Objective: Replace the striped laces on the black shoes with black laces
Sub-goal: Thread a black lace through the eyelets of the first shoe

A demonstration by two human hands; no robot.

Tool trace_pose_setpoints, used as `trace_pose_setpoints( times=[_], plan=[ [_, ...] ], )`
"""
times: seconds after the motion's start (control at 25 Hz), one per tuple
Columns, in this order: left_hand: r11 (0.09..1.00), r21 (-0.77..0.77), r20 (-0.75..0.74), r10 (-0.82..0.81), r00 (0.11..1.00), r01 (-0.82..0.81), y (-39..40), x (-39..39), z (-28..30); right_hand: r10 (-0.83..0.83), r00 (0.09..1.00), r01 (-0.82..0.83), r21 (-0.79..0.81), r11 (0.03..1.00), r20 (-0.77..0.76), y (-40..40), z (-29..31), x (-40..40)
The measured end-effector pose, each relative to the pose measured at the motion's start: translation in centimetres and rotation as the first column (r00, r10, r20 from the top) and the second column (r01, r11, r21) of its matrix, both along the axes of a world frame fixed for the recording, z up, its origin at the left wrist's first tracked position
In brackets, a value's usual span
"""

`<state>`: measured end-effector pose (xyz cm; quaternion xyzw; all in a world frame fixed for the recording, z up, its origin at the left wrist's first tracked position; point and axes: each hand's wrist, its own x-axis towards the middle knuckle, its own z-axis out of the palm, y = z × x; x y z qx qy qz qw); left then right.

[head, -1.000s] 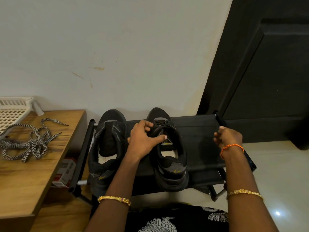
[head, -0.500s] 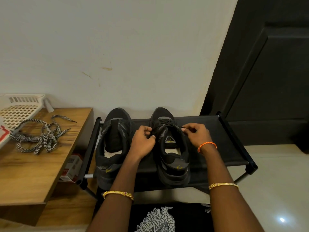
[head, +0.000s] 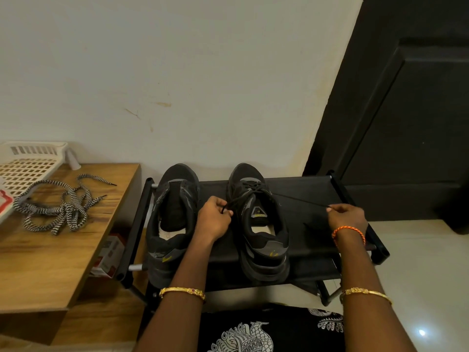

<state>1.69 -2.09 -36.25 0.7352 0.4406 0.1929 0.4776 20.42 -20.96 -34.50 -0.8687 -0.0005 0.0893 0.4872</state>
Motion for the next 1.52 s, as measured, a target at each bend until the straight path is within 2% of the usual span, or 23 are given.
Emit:
trace_pose_setpoints(
  times=[0.04, 0.12, 0.2, 0.28, 0.44, 0.56, 0.64, 0.76, 0.88, 0.96, 1.04, 1.16, 1.24, 1.32, 1.52],
  plan=[
    [1.0, -0.017, 0.016, 0.008, 1.0, -0.008, 0.0, 0.0, 0.1, 0.04, 0.999, -0.037, -0.081, 0.996, 0.031, 0.7, 0.2, -0.3],
    [0.999, -0.052, 0.033, 0.007, 0.999, -0.005, 0.0, 0.0, 0.2, 0.27, 0.957, -0.248, -0.184, 0.951, 0.107, 2.5, 0.9, -1.3],
    [0.996, -0.086, 0.037, 0.002, 0.999, 0.001, 0.0, 0.1, 0.2, 0.513, 0.85, -0.504, -0.101, 0.858, 0.116, 4.6, 1.1, -2.9],
    [0.994, -0.113, 0.03, -0.002, 1.0, 0.005, 0.0, 0.2, 0.1, 0.609, 0.785, -0.615, 0.02, 0.788, 0.116, 6.0, 1.2, -4.2],
    [0.979, -0.203, 0.071, 0.028, 0.997, -0.013, -0.2, 0.3, -0.1, 0.523, 0.832, -0.538, 0.041, 0.842, 0.187, 5.8, 1.3, -3.6],
    [0.975, -0.222, 0.029, 0.02, 0.999, -0.013, -0.1, 0.4, -0.1, 0.425, 0.879, -0.446, 0.056, 0.894, 0.215, 4.1, 1.3, -2.5],
    [0.99, -0.137, -0.044, -0.038, 0.998, 0.031, -0.3, 0.6, 0.1, 0.316, 0.926, -0.337, 0.075, 0.939, 0.204, 2.7, 1.2, -1.6],
    [0.996, 0.02, -0.13, -0.082, 0.988, 0.086, -1.0, 0.7, 0.5, 0.104, 0.988, -0.106, 0.012, 0.994, 0.118, 0.5, 1.0, -0.5],
    [0.995, 0.054, -0.142, -0.075, 0.987, 0.083, -0.9, 0.6, 0.4, -0.027, 1.0, 0.026, -0.041, 0.999, -0.015, -0.4, 0.7, -0.1],
    [0.996, 0.043, -0.149, -0.072, 0.986, 0.079, -0.7, 0.4, 0.4, 0.003, 1.0, -0.003, -0.124, 0.992, -0.006, 0.2, 0.6, -0.3],
    [0.999, 0.005, -0.075, -0.051, 0.996, 0.052, -0.7, 0.5, 0.8, 0.177, 0.983, -0.166, -0.169, 0.971, 0.05, 1.7, 0.9, -1.0],
    [0.998, -0.012, 0.078, -0.055, 0.995, 0.056, -1.1, 0.8, 1.5, 0.467, 0.879, -0.472, 0.041, 0.88, 0.101, 4.5, 1.2, -2.9],
    [0.998, 0.021, 0.096, -0.056, 0.994, 0.054, -1.3, 0.9, 1.7, 0.562, 0.819, -0.571, 0.059, 0.819, 0.117, 6.0, 1.1, -4.0],
    [0.997, 0.075, 0.017, -0.033, 0.999, 0.032, -1.1, 0.7, 1.6, 0.535, 0.834, -0.544, 0.035, 0.839, 0.137, 6.6, 0.8, -3.9],
    [0.984, 0.159, -0.247, 0.125, 0.961, -0.087, -0.8, 0.3, 1.5, 0.313, 0.943, -0.309, -0.053, 0.95, 0.114, 4.4, 0.6, -2.0]
  ],
)
